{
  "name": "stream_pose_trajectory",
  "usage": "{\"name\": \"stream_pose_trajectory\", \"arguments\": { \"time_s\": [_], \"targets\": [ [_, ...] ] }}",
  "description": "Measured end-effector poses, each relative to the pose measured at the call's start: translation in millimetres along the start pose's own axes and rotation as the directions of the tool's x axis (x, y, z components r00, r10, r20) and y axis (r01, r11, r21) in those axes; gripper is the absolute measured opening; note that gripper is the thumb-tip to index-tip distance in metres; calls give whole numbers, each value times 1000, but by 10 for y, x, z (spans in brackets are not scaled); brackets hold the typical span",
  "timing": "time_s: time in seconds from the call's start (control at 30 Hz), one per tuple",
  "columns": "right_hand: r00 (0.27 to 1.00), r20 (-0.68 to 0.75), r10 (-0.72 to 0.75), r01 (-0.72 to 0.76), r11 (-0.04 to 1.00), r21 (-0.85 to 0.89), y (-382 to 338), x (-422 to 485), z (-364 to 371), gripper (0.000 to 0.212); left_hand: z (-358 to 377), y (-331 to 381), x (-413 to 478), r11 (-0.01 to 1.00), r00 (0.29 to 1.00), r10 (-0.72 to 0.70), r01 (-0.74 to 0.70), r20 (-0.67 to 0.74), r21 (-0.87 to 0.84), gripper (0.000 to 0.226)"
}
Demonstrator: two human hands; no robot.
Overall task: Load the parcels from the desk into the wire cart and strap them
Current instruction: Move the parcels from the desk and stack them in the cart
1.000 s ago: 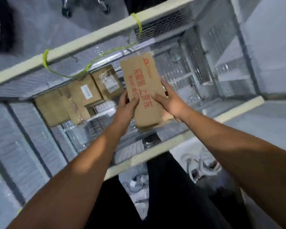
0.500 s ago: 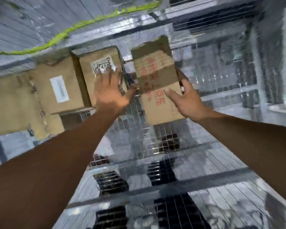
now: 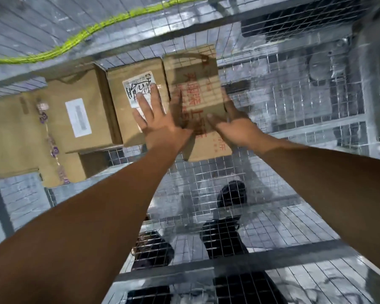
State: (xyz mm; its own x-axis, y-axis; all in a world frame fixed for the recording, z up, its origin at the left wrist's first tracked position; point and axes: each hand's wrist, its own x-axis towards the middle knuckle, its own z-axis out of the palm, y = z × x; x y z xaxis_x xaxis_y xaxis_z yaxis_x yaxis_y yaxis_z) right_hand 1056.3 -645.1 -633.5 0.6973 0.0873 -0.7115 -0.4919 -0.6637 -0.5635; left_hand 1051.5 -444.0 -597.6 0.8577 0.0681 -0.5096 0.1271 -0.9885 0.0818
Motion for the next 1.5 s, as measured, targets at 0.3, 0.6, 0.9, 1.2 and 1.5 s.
{"name": "stream_pose_trajectory", "arguments": {
  "time_s": [0.3,0.6,0.9,1.2,1.5],
  "targets": [
    [972,-183,147,-162,984,-69,-449,-1757,-912,78,-1396,-21,-873,975,982,190,-187,14,-121,85],
    [665,-717,209,-220,972,80,-1426,-4922,-1157,66,-3056,312,-3071,712,835,550,-477,-13,-515,85],
    [162,-685,711,-158,703,693,-1422,-7977,428,64,-3053,704,-5568,342,302,938,-884,169,-318,72],
    [-311,-310,898,92,353,931,-869,-9984,2162,66,-2034,936,-7764,13,-186,827,-937,530,-350,74],
    [-448,70,891,331,93,939,-363,-10650,3321,66,-1021,732,-9271,19,-290,642,-919,709,-394,79]
  ]
}}
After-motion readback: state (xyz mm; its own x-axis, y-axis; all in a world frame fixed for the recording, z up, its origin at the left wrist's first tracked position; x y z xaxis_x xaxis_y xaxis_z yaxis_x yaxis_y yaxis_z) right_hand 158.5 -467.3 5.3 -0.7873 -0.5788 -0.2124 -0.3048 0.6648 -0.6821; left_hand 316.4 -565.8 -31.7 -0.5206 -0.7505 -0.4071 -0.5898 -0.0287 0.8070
